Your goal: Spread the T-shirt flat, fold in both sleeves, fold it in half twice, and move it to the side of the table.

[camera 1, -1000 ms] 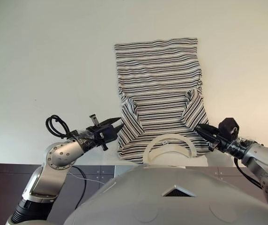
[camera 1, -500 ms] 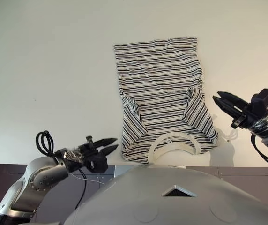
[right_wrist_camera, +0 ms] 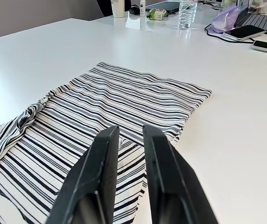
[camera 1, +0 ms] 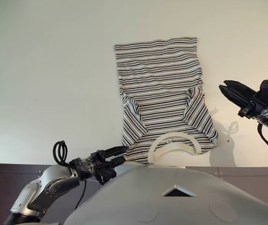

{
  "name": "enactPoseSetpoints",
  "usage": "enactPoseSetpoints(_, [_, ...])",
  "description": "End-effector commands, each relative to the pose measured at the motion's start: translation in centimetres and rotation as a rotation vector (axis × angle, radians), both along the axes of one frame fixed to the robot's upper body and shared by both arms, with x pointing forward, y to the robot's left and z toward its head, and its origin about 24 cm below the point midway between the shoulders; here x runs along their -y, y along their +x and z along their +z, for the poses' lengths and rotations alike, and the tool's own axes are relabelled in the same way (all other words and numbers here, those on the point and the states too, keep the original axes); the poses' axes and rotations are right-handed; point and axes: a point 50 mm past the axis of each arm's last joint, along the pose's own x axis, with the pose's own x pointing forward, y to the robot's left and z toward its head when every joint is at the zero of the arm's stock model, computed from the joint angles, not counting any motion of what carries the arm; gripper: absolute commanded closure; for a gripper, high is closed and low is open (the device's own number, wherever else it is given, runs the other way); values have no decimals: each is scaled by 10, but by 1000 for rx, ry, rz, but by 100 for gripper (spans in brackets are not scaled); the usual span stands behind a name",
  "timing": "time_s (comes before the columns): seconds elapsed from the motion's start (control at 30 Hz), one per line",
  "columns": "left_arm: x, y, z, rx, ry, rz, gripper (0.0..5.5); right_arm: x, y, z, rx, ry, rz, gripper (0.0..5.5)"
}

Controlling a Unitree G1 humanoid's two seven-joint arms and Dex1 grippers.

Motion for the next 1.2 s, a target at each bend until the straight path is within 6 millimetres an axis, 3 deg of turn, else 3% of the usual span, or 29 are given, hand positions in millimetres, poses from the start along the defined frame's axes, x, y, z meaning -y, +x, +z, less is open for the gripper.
enactPoseSetpoints(0.03, [-1, 0, -12, -86, 36, 67, 357, -1, 2, -2, -6, -25, 5, 458])
enactPoseSetpoints(0.37, [-7, -3, -19, -158, 29, 105, 496, 11, -5, -2, 33, -184, 113, 458])
enactPoseSetpoints(0.43, [-8, -4, -20, -157, 31, 112, 529, 22, -11, -1, 120, -368, 230, 458])
enactPoseSetpoints(0.53, [-10, 0, -21, -137, 42, 136, 538, 47, -33, -8, 220, -702, 539, 458])
enactPoseSetpoints(0.7, [-7, 4, -24, -116, 43, 140, 540, 71, -59, -18, 289, -819, 814, 366])
enactPoseSetpoints(0.9, [-13, 10, -22, -109, 66, 111, 540, 65, -90, -48, 324, -775, 966, 366])
enactPoseSetpoints(1.2, [-14, 12, -18, -123, 74, 67, 540, 37, -83, -76, 464, -754, 893, 366])
